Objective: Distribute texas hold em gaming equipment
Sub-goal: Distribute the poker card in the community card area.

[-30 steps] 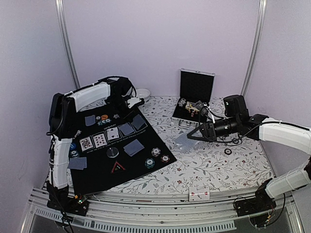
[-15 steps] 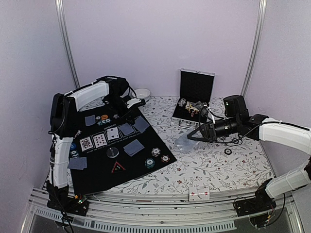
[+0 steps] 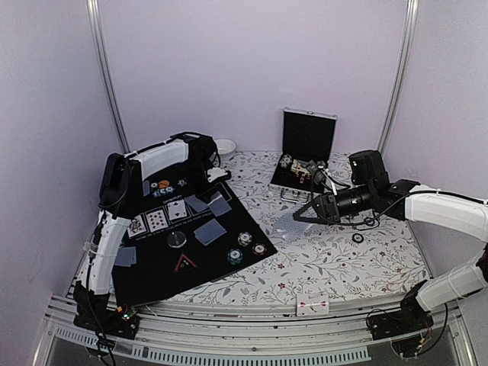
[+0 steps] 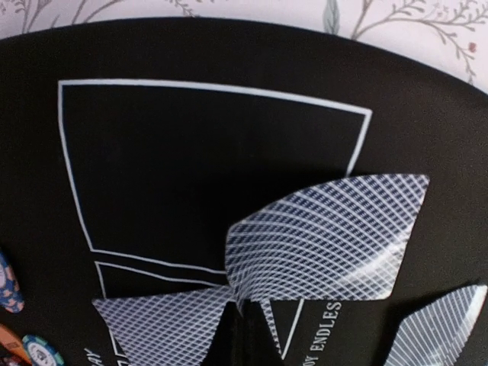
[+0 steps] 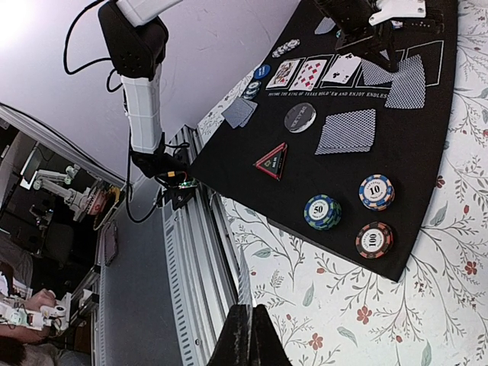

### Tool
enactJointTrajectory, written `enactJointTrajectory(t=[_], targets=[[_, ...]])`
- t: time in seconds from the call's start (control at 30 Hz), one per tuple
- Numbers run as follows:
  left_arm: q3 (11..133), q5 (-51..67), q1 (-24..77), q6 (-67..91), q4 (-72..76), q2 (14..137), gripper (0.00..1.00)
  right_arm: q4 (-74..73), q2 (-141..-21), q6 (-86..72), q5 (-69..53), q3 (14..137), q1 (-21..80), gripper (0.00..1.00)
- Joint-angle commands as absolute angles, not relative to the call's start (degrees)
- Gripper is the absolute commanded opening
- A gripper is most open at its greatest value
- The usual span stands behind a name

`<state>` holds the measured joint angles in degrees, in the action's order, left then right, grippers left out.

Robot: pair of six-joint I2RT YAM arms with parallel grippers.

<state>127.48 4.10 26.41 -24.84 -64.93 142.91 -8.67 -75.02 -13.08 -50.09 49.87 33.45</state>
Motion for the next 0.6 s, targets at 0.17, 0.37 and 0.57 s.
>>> enactJointTrajectory(t=[0.17,0.37,0.57], targets=[[127.98,-6.19,29.3,-24.58,-57.07,141.33,0.0,-8.26,-75.4,-13.63,-51.07,50.54,33.49,0.02],[126.84,-2.27,28.45,-22.13,-55.37,139.38,0.0,-8.26,-75.06,-13.71,-51.03,50.22,33.5,0.02],[127.43,-7.67,27.43,-22.54,-54.75,141.0,0.0,-8.26,-74.62,-13.69,-50.91,50.02,33.49,0.02]])
